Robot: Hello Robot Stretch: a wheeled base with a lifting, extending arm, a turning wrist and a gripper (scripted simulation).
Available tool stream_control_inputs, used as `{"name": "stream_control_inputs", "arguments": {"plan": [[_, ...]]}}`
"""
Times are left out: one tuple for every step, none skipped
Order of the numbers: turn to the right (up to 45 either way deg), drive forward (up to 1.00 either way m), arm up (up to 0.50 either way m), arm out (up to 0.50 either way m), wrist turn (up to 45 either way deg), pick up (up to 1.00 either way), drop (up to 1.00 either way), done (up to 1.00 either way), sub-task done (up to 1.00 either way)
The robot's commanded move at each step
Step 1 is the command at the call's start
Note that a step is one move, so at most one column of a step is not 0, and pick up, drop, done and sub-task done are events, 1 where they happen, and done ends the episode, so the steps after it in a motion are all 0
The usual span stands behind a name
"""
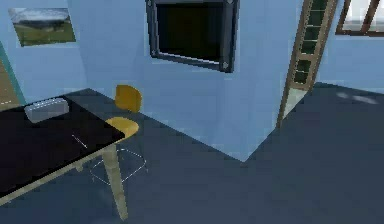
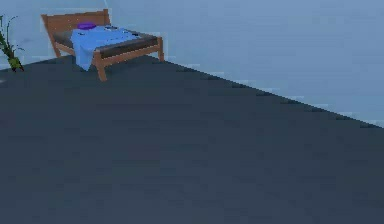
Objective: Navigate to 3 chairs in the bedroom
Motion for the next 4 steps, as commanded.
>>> {"name": "stream_control_inputs", "arguments": {"plan": [[-3.0,0.0,0.0,0.0,0.0,0.0,0.0,0.0,0.0],[0.0,0.55,0.0,0.0,0.0,0.0,0.0,0.0,0.0],[-30.0,0.0,0.0,0.0,0.0,0.0,0.0,0.0,0.0],[0.0,0.0,0.0,0.0,0.0,0.0,0.0,1.0,0.0]]}}
